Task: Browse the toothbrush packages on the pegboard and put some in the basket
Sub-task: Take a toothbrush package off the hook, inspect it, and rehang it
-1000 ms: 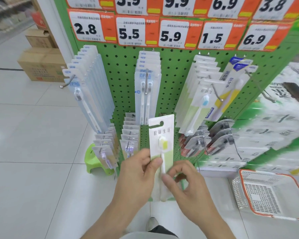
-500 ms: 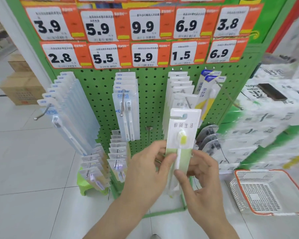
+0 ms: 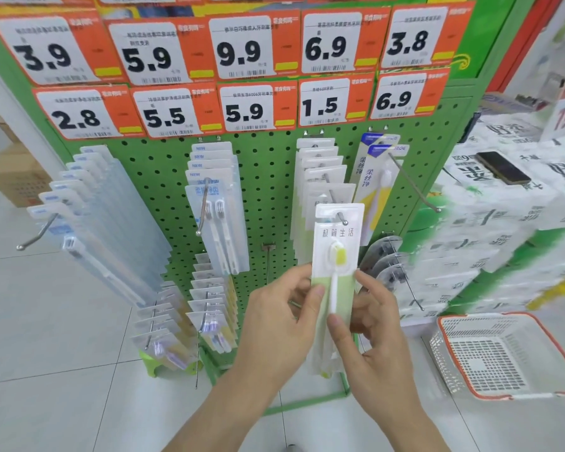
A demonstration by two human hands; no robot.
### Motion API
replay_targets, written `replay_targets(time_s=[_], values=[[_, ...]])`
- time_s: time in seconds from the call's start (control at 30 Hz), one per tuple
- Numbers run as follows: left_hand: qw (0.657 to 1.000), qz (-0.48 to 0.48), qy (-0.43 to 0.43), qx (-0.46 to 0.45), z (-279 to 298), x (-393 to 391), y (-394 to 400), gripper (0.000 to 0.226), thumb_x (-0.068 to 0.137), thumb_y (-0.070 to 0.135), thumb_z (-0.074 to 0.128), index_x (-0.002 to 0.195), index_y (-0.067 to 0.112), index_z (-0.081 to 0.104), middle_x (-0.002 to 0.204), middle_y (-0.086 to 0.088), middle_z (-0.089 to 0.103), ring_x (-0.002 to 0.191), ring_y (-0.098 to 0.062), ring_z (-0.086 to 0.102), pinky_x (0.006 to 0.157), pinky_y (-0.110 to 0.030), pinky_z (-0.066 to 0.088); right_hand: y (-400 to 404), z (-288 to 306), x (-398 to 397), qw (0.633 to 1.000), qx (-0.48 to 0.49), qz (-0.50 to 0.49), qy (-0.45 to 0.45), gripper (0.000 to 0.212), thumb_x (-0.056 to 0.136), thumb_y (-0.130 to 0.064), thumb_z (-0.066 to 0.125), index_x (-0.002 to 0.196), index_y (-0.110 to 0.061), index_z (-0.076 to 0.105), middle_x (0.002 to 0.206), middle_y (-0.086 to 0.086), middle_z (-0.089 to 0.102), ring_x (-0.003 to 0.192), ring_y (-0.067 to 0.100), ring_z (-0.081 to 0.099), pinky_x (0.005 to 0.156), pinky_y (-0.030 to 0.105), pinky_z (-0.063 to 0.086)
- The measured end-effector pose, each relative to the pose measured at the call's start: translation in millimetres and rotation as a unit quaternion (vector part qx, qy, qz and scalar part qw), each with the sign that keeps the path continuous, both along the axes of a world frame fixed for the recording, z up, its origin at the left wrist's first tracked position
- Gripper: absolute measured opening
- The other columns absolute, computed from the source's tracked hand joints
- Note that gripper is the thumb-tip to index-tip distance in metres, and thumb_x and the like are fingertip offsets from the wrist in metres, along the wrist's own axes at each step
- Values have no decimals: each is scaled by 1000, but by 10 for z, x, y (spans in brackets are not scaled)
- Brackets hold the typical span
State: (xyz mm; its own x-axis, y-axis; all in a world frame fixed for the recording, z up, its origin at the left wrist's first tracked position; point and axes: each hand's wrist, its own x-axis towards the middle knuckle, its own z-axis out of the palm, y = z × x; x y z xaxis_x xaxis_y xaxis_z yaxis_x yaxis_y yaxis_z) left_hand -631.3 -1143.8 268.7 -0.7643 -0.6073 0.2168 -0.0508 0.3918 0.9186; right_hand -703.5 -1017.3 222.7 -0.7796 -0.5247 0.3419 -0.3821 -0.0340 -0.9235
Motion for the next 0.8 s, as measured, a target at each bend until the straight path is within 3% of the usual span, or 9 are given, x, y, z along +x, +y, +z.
replay_targets(time_s=[0.2, 0.3, 0.4, 0.53, 0.67, 0.8], values=[[997, 76, -3, -11, -53, -222, -111, 10, 92, 25, 71, 102, 20, 70, 80, 11, 73, 73, -5, 69, 66, -20, 56, -121, -9, -180, 997, 70, -18, 25, 66, 94, -22, 69, 142, -54, 37, 118, -17, 64, 106, 16, 64, 91, 32, 53], [995, 94, -9, -14, -27, -342, -174, 9, 92, 26, 72, 96, 18, 69, 78, 13, 70, 73, -1, 67, 64, -11, 51, -191, -12, -260, 995, 95, -12, 28, 74, 94, -18, 70, 150, -47, 33, 139, -15, 56, 124, 13, 57, 101, 38, 51], [994, 108, -16, -32, -5, -419, -202, 7, 93, 27, 71, 93, 20, 68, 76, 14, 68, 74, 1, 65, 66, -10, 51, -247, 10, -312, 993, 109, -15, 42, 77, 94, -16, 70, 155, -42, 30, 144, -18, 50, 133, 9, 50, 106, 36, 49], [991, 127, -13, -48, -45, -479, -234, 9, 92, 28, 71, 90, 21, 67, 74, 15, 67, 74, -1, 65, 65, -13, 52, -256, 6, -378, 992, 113, -19, 50, 74, 93, -17, 70, 152, -42, 36, 127, -18, 52, 119, 8, 55, 97, 27, 49], [989, 136, -23, -48, -69, -514, -265, 10, 92, 31, 70, 92, 22, 67, 77, 17, 67, 78, 3, 64, 67, -13, 52, -223, 64, -594, 991, 83, -87, 55, 39, 92, -12, 70, 126, -29, 60, 115, -12, 60, 109, 9, 62, 88, 25, 52], [989, 133, -41, -45, -44, -519, -277, 8, 94, 34, 67, 89, 32, 62, 84, 19, 66, 84, 7, 61, 69, -10, 49, -253, 287, -982, 982, 32, -185, -3, 16, 95, -15, 66, 109, -23, 64, 103, -8, 67, 87, -2, 64, 79, 21, 54]])
